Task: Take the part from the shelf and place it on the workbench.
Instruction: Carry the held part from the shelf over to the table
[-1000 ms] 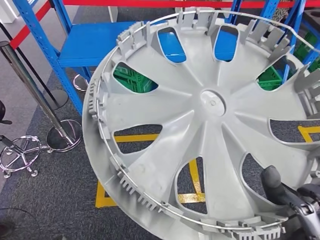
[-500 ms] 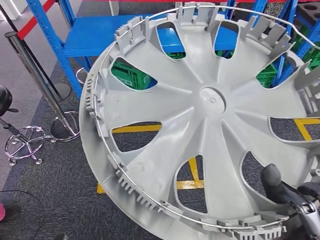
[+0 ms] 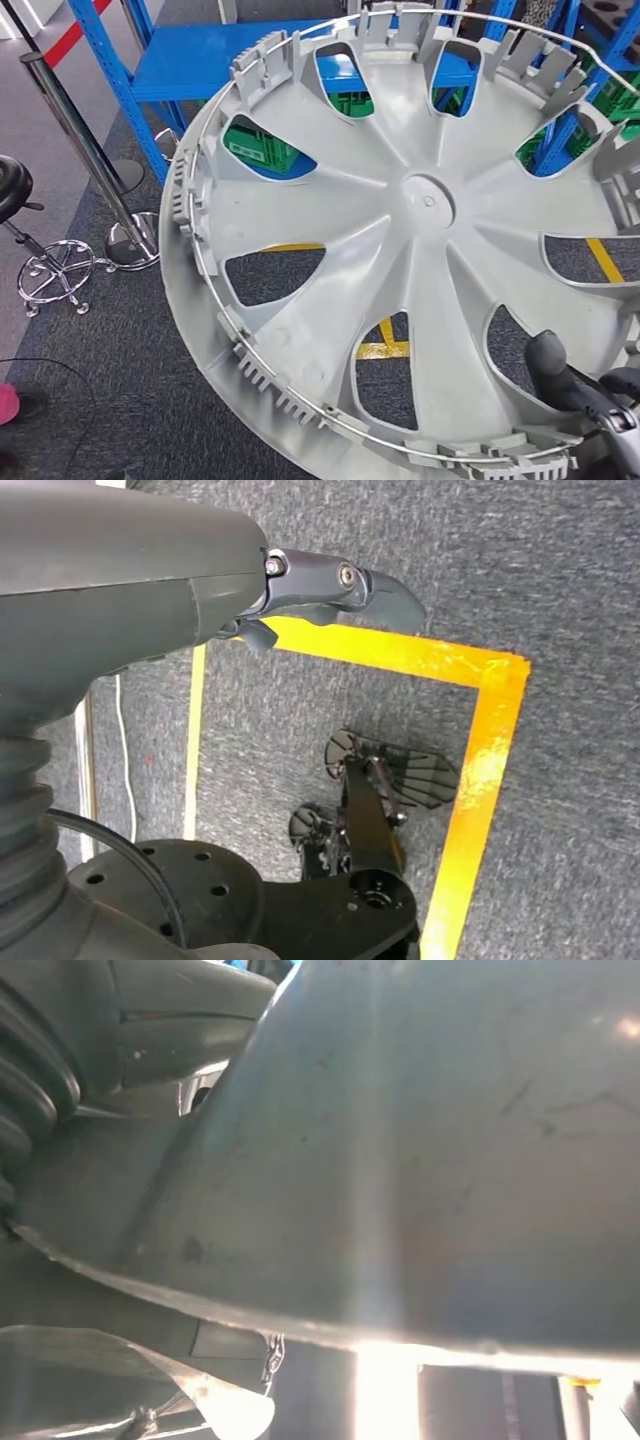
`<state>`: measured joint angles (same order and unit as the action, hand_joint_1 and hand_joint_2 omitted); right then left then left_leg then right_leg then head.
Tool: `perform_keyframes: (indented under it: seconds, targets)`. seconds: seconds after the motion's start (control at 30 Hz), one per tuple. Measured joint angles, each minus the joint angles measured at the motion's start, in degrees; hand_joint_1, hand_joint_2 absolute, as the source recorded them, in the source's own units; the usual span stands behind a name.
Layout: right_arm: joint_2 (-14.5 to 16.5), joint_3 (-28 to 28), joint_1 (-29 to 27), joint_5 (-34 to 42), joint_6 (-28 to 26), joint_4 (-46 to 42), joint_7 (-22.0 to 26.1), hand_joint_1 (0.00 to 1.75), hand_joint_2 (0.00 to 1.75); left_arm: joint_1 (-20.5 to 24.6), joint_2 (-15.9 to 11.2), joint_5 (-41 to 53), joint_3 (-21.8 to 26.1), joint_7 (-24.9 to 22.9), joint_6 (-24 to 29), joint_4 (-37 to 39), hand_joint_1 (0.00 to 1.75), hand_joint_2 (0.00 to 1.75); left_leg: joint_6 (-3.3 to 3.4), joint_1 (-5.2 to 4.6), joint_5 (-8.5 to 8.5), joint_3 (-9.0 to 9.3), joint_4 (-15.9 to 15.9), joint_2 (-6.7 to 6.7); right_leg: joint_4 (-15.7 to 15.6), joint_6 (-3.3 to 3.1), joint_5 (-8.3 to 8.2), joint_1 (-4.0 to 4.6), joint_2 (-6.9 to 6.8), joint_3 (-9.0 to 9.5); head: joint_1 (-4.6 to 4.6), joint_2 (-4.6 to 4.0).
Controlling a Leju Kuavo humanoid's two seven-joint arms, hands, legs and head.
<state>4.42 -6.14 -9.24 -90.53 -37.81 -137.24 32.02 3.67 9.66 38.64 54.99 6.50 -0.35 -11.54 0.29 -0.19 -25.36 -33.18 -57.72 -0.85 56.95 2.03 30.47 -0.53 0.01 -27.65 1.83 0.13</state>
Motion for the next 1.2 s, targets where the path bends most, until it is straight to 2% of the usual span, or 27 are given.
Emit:
perform_keyframes:
  seconds: [0.07,0.1,0.13,0.2,0.23,0.27,0.3,0.37,0.4,0.43,0.47,0.5,0.63,0.77,0.9,1.2]
  targets:
    - [0.01,0.0,-0.05,0.0,0.0,0.0,0.0,1.75,1.75,-0.04,-0.08,0.07,0.0,-0.04,-0.02,0.0,0.0,1.75,-0.63,0.08,-0.37,-0.62,-0.7,0.07,-0.02,-0.89,-0.29,-0.13,-0.03,-0.69,-0.04,0.0]
    - [0.01,0.0,-0.06,0.0,0.0,0.0,0.0,1.75,1.75,-0.07,-0.11,0.09,0.0,-0.07,-0.02,0.0,0.0,1.75,-0.96,0.15,-1.63,-1.22,-2.1,0.13,-0.06,-1.4,-0.6,-0.2,-0.1,-0.97,-0.1,0.0]
    - [0.02,0.0,-0.05,-0.01,0.0,0.0,0.0,1.75,1.75,-0.09,-0.13,0.11,0.0,-0.1,-0.03,0.0,0.0,1.75,-1.27,0.24,-3.58,-2.2,-4.61,0.19,-0.11,-1.85,-0.92,-0.24,-0.18,-1.29,-0.19,0.0]
    - [0.05,0.0,-0.08,-0.01,0.0,0.01,0.0,1.75,1.75,-0.15,-0.09,0.11,0.0,-0.16,-0.05,0.0,0.0,1.75,-1.67,0.38,-7.96,-4.83,-12.09,0.24,-0.02,-2.3,-1.5,-0.11,-0.26,-1.94,-0.3,0.0]
    - [0.06,0.0,-0.1,-0.01,0.0,0.01,0.0,1.75,1.75,-0.19,-0.08,0.11,0.0,-0.2,-0.07,0.0,0.0,1.75,-1.73,0.42,-9.12,-5.69,-15.08,0.24,0.04,-2.36,-1.76,-0.03,-0.27,-2.33,-0.3,0.0]
    - [0.07,0.0,-0.12,-0.01,0.0,0.02,0.0,1.75,1.75,-0.24,-0.09,0.11,0.0,-0.22,-0.06,0.0,0.0,1.75,-1.69,0.43,-9.18,-5.73,-16.36,0.25,0.13,-2.38,-1.99,0.04,-0.26,-2.67,-0.3,0.0]
    - [0.07,0.0,-0.14,-0.01,0.0,0.02,0.0,1.75,1.75,-0.28,-0.11,0.11,0.0,-0.24,-0.06,0.0,0.0,1.75,-1.54,0.42,-8.14,-4.71,-15.32,0.25,0.19,-2.35,-2.17,0.1,-0.24,-2.93,-0.3,0.0]
    - [0.09,0.0,-0.15,-0.01,0.0,0.01,0.0,1.75,1.75,-0.3,-0.19,0.11,0.0,-0.26,-0.05,0.0,0.0,1.75,-0.87,0.33,-4.75,-0.27,-8.01,0.29,0.27,-2.22,-2.41,0.21,-0.22,-3.17,-0.3,0.0]
    - [0.1,0.0,-0.14,0.0,0.0,0.01,0.0,1.75,1.75,-0.29,-0.21,0.11,0.0,-0.26,-0.06,0.0,0.0,1.75,-0.47,0.23,-3.68,1.95,-4.15,0.32,0.31,-2.07,-2.52,0.29,-0.21,-3.28,-0.27,0.0]
    - [0.11,0.0,-0.13,0.01,0.0,0.01,0.0,1.75,1.75,-0.28,-0.24,0.11,0.0,-0.26,-0.06,0.0,0.0,1.75,-0.13,0.1,-3.17,3.42,-1.38,0.34,0.34,-1.84,-2.67,0.34,-0.22,-3.41,-0.27,0.0]
    - [0.12,0.0,-0.13,0.01,0.0,0.01,0.0,1.75,1.75,-0.27,-0.26,0.12,0.0,-0.26,-0.05,0.0,0.0,1.75,0.09,-0.03,-3.2,4.05,0.02,0.35,0.37,-1.57,-2.84,0.36,-0.24,-3.56,-0.27,0.0]
    - [0.13,0.0,-0.12,0.02,0.0,0.01,0.05,1.75,1.75,-0.28,-0.26,0.13,0.0,-0.27,-0.06,0.0,0.0,1.75,0.15,-0.08,-3.2,4.13,0.51,0.35,0.45,-1.36,-2.91,0.44,-0.26,-3.73,-0.26,0.0]
    - [0.16,0.1,-0.04,0.04,0.0,-0.01,0.36,1.75,1.75,-0.32,-0.17,0.26,0.0,-0.34,-0.05,0.0,0.0,1.75,0.06,-0.14,-2.71,3.6,1.03,0.35,0.18,-2.12,-3.45,0.46,-0.32,-4.1,-0.18,0.0]
    - [0.4,0.28,-0.05,0.06,0.0,-0.14,0.48,1.75,1.75,-0.31,-0.09,0.51,0.0,-0.61,-0.07,0.0,0.0,1.75,0.58,-0.36,-2.37,3.27,0.98,0.34,-0.27,-1.33,-4.06,0.25,-0.25,-4.18,-0.19,0.0]
    - [0.48,0.36,-0.09,0.05,0.0,-0.25,0.52,1.75,1.75,-0.31,-0.05,0.86,0.0,-0.67,-0.21,0.0,0.0,1.75,0.87,-0.53,-2.18,3.02,0.92,0.34,-0.45,-0.82,-4.39,0.05,-0.25,-4.32,-0.2,0.0]
    - [0.63,0.46,-0.49,-0.01,0.0,-0.46,0.17,1.75,1.75,-0.31,-0.07,1.72,-0.02,-0.67,-0.5,0.0,0.0,1.75,1.0,-0.6,-2.05,2.87,0.89,0.34,-0.44,-0.61,-4.53,-0.03,-0.25,-4.53,-0.21,0.0]
